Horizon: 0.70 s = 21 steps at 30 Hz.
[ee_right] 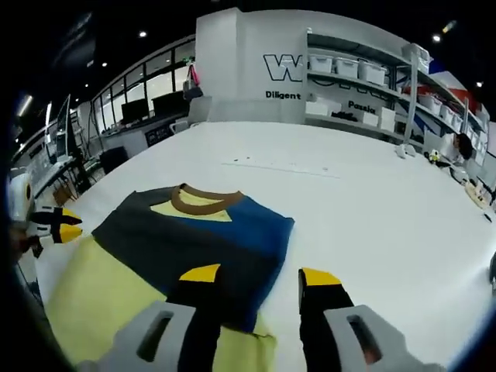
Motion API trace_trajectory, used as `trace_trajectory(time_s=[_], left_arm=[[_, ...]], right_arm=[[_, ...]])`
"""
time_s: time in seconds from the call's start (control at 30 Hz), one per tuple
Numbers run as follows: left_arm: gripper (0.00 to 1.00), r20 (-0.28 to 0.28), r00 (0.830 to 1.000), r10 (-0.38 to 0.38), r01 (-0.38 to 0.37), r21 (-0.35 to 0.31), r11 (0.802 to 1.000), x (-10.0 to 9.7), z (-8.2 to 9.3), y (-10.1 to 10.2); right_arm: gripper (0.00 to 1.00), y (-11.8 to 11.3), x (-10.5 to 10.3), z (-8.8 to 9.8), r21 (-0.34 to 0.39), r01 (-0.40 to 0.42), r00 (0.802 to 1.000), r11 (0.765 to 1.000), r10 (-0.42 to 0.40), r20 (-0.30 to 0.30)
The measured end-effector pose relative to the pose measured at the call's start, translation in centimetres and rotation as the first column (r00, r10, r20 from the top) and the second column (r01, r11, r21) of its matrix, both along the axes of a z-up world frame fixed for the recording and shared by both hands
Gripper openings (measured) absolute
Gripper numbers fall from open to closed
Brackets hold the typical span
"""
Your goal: Fold the garment on the visible template until the final outline fits inside the template.
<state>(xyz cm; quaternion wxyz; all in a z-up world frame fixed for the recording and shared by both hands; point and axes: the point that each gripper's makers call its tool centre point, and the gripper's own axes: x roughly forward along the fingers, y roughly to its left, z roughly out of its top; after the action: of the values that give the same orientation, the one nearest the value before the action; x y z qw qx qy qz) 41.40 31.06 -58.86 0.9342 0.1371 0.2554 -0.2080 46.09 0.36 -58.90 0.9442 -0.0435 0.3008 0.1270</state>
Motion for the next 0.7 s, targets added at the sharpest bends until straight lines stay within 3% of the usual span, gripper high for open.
trace_trajectory(time_s=[0.17,0.27,0.43,0.53,0.6,0.7], left_arm=[[0.14,0.031,0.999,-0.028,0.028,-0.006,1.0,-1.0,1.3,-0.4],[0.23,0.008,1.0,-0.021,0.021,0.038,0.999,-1.5,0.9,0.2],[0.3,0.004,1.0,-0.01,0.01,-0.002,1.0,-2.7,1.6,0.7],[0.36,0.041,0.999,-0.028,0.029,-0.032,0.999,-3.2,2.5,0.4],[0.41,0.027,0.998,-0.057,0.059,-0.064,0.996,-4.0,2.7,-0.3],[0.44,0.019,0.997,-0.078,0.079,-0.049,0.996,-4.6,2.5,-0.6]], right_arm=[[0.33,0.1,-1.8,0.0,0.032,-0.016,0.999,0.999,0.017,-0.028],[0.36,0.7,-2.7,0.2,0.067,-0.041,0.998,0.997,0.043,-0.038],[0.34,1.2,-4.4,1.1,0.06,-0.086,0.996,0.995,0.087,-0.018],[0.32,1.1,-5.0,0.9,0.054,-0.092,0.996,0.994,0.093,-0.009],[0.32,1.2,-5.7,0.4,0.059,-0.105,0.994,0.993,0.107,-0.025],[0.32,1.2,-6.8,0.3,0.065,-0.115,0.993,0.991,0.117,-0.028]])
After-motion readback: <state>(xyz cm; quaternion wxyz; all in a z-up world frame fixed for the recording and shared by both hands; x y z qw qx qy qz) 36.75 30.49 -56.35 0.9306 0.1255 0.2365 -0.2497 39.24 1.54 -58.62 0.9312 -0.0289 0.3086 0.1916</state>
